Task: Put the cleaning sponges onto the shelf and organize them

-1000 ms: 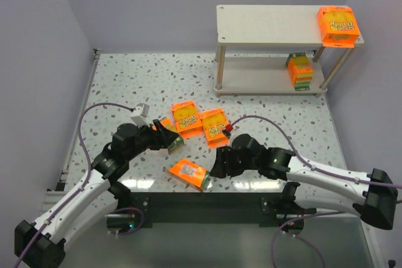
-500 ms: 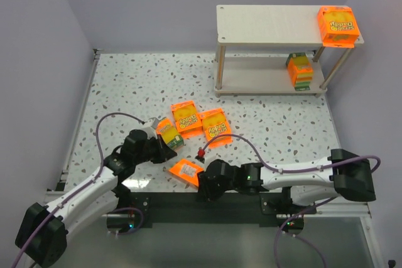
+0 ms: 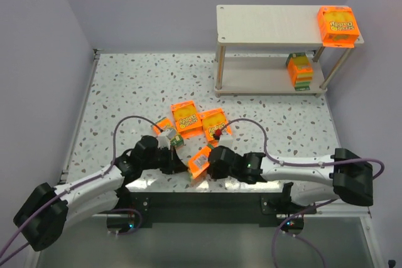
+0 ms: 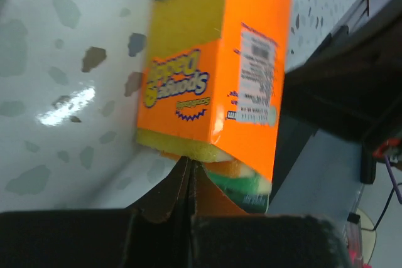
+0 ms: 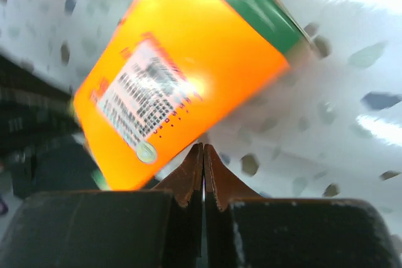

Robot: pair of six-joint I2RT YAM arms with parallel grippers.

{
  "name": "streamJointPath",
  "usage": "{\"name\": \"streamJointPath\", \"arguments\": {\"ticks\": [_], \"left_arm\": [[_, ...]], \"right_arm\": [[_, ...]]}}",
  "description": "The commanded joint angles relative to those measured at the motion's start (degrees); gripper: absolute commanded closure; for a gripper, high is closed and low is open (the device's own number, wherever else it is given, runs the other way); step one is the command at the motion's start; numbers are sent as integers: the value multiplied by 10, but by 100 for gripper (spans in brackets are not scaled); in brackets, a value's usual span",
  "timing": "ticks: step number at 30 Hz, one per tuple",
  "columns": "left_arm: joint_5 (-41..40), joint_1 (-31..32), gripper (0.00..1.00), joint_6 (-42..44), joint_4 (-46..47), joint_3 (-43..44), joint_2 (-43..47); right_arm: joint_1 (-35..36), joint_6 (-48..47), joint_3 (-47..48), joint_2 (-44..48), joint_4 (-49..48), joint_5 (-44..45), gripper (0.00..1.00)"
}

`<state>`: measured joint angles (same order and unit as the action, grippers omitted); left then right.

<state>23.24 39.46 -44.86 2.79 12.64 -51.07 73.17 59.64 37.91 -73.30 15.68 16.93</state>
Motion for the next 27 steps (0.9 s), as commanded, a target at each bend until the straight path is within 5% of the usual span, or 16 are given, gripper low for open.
{"name": "streamJointPath", "arguments": {"ticks": [1,8,13,21,27], "left_arm": [[32,46,100,-4,65,2,-31],[-11,176,100,-44,193,46,-154],[-35,213,100,-37,206,108,-209],[-117,219,100,10,88,140,-63],[-340,209,100,16,-131,198,-26]], "right_arm": [[-55,-11,-1,8,6,55,100],[-104,-47,12,-15,10,60,100],[-112,-50,4,28,41,69,96],[-112,-65,1,139,82,54,85],[-112,-109,22,93,16,-28,85]]}}
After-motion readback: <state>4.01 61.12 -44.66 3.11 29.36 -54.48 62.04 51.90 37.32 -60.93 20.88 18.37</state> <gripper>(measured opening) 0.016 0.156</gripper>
